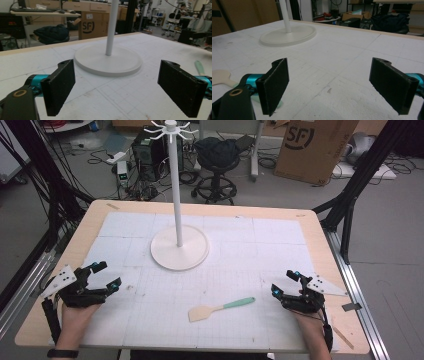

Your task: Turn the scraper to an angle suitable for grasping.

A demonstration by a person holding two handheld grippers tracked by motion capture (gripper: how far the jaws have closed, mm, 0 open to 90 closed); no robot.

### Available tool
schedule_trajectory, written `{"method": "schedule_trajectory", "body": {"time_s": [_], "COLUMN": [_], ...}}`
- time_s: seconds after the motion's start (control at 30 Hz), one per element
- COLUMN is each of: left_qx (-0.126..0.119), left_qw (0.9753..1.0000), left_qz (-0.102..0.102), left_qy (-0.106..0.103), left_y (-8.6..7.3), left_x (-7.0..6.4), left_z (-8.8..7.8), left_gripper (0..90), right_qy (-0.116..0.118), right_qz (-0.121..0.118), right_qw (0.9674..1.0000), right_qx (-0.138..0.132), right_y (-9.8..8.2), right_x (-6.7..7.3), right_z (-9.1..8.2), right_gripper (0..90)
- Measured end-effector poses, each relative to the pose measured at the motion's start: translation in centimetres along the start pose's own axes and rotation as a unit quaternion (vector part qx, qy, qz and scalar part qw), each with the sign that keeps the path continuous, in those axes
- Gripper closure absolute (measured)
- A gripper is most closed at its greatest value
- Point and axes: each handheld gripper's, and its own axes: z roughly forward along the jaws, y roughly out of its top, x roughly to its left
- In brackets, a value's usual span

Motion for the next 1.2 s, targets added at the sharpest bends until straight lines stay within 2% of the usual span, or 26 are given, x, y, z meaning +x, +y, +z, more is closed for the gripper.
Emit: {"method": "schedule_trajectory", "body": {"time_s": [0.13,0.23,0.3,0.57,0.8,1.03,1.2], "left_qx": [0.005,0.012,0.017,0.033,0.052,0.079,0.094], "left_qw": [0.9998,0.9988,0.9980,0.9949,0.9905,0.9842,0.9807], "left_qz": [0.004,0.017,0.019,0.030,0.031,0.043,0.037], "left_qy": [-0.022,-0.043,-0.059,-0.090,-0.124,-0.152,-0.167], "left_y": [0.8,1.3,1.5,1.9,2.0,2.0,1.9], "left_x": [-1.1,-2.4,-3.2,-5.1,-7.0,-9.2,-10.3], "left_z": [1.0,2.4,3.4,6.9,9.5,12.4,14.1], "left_gripper": [14.2,14.0,14.0,14.1,14.2,14.2,14.6], "right_qy": [0.001,0.001,0.001,0.003,0.003,0.003,0.002], "right_qz": [-0.001,-0.001,-0.002,-0.001,0.002,0.001,0.001], "right_qw": [1.0000,1.0000,1.0000,1.0000,1.0000,1.0000,1.0000], "right_qx": [0.000,0.001,0.000,0.001,0.002,0.003,0.002], "right_y": [0.0,0.0,0.0,0.0,0.0,0.0,0.0], "right_x": [0.0,0.0,0.0,0.0,0.1,0.1,0.1], "right_z": [0.0,0.0,0.0,0.0,0.0,0.0,0.0], "right_gripper": [15.3,15.3,15.3,15.3,15.3,15.3,15.3]}}
